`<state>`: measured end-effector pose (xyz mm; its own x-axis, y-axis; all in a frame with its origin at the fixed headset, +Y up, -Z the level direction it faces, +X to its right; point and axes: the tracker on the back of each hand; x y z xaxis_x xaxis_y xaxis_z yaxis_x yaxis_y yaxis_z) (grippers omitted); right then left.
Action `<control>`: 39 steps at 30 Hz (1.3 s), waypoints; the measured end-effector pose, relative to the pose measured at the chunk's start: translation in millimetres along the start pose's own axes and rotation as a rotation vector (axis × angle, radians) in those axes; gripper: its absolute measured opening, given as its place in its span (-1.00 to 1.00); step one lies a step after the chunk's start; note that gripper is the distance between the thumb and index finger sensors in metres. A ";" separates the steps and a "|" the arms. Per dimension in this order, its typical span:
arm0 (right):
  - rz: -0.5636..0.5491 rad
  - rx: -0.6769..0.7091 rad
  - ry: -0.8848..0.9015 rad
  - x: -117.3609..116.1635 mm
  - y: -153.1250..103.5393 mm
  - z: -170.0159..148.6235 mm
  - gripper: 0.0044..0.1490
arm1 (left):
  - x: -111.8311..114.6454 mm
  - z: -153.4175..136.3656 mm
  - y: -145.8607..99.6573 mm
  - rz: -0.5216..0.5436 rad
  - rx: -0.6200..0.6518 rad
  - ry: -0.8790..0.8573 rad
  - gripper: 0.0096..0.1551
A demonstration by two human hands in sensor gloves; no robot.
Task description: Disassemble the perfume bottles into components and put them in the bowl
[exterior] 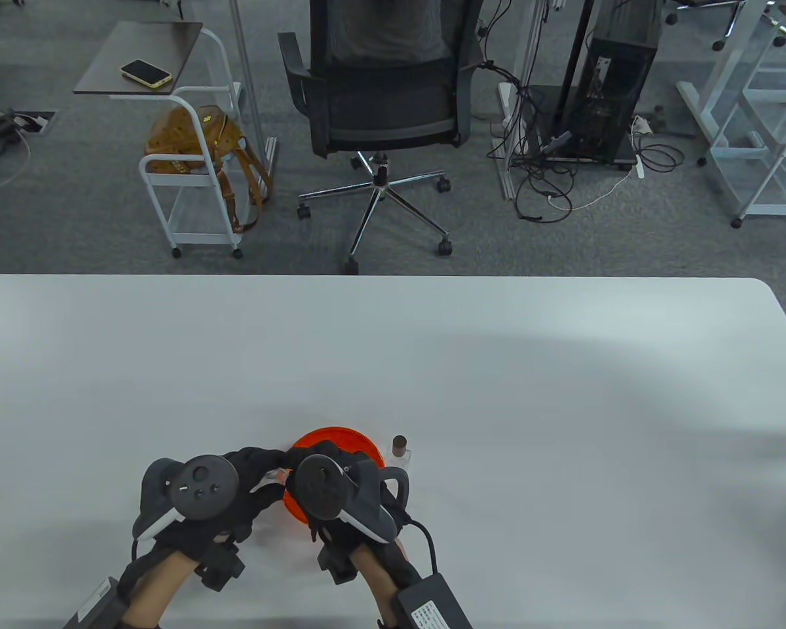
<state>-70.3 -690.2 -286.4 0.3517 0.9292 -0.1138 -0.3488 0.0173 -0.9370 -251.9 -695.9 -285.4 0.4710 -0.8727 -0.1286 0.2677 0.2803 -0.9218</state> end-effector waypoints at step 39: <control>-0.106 -0.346 -0.192 43.4 -3.7 -68.3 -0.38 | 30.9 61.0 57.8 -0.114 -0.133 0.426 -0.36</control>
<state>5.6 -675.2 -310.4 0.1901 0.9815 0.0224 0.0047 0.0219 -0.9997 -170.6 -682.2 -320.4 0.0497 -0.9893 -0.1372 0.1739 0.1439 -0.9742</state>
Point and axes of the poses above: the tracker on the back of each hand, its own z axis roughly to the thumb side, its own y axis roughly from the wrist to the fingertips, x = y × z, and after that the axes turned 11 degrees about z, right-handed
